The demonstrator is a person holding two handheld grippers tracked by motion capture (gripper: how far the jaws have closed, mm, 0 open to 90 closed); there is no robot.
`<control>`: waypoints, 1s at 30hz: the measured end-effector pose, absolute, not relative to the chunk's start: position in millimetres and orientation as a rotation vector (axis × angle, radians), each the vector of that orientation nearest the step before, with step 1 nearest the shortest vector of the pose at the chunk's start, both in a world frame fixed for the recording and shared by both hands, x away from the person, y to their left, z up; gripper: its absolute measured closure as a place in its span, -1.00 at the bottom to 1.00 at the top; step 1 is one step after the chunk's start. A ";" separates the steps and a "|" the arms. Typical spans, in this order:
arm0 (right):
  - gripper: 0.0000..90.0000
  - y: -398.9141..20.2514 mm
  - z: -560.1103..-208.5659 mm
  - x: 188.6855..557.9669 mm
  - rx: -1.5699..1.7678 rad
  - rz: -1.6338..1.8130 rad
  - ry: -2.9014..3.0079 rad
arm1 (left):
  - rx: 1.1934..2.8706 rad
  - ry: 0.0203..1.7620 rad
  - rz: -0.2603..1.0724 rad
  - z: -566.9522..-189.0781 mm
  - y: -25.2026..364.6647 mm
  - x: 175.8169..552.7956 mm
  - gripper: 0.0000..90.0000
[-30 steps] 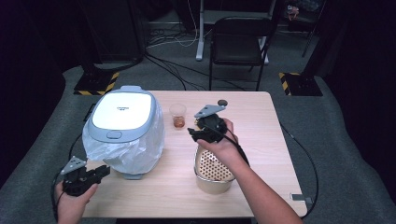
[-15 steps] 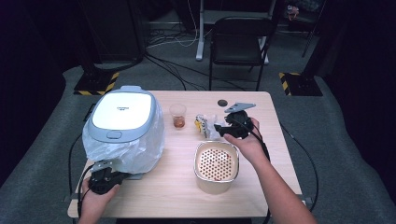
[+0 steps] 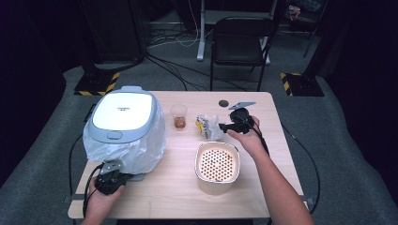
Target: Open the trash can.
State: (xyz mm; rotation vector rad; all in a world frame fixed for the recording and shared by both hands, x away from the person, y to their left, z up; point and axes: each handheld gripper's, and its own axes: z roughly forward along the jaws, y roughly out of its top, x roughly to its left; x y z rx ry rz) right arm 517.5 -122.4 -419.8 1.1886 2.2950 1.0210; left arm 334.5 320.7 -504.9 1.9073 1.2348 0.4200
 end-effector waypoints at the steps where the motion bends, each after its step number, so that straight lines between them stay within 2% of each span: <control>1: -0.18 -122.4 -419.8 517.5 1.189 1.021 2.295 | 1.907 1.235 0.420 -504.9 320.7 334.5 1.00; 6: -0.16 -121.9 -437.0 531.3 1.261 0.995 2.344 | 1.938 1.204 0.394 -506.7 322.4 335.8 1.00; 7: -0.16 -121.0 -440.5 533.9 1.258 0.982 2.355 | 1.934 1.247 0.428 -506.2 322.3 334.2 1.00; 10: -0.12 -118.6 -447.4 538.1 1.280 0.975 2.377 | 1.964 1.200 0.389 -508.5 323.4 336.9 1.00; 13: 0.05 -115.8 -455.2 540.8 1.279 0.922 2.416 | 1.994 1.217 0.403 -511.0 322.8 337.3 1.00; 15: 0.26 -114.1 -458.5 540.7 1.271 0.889 2.423 | 1.949 1.230 0.387 -513.8 319.2 338.6 1.00; 16: 0.53 -114.0 -461.2 541.0 1.288 0.866 2.422 | 1.951 1.225 0.385 -514.1 319.1 338.9 1.00; 17: 0.62 -114.9 -462.0 541.3 1.296 0.868 2.431 | 1.947 1.231 0.388 -514.7 319.3 339.0 1.00; 18: 0.62 -114.9 -462.0 541.3 1.296 0.868 2.431 | 1.947 1.231 0.388 -514.7 319.3 339.0 1.00; 20: 0.83 -116.6 -462.9 540.1 1.313 0.889 2.427 | 1.938 1.234 0.384 -515.3 319.4 339.6 1.00; 30: 0.94 -124.0 -448.8 532.3 1.308 0.944 2.382 | 1.962 1.229 0.382 -514.5 319.2 340.4 1.00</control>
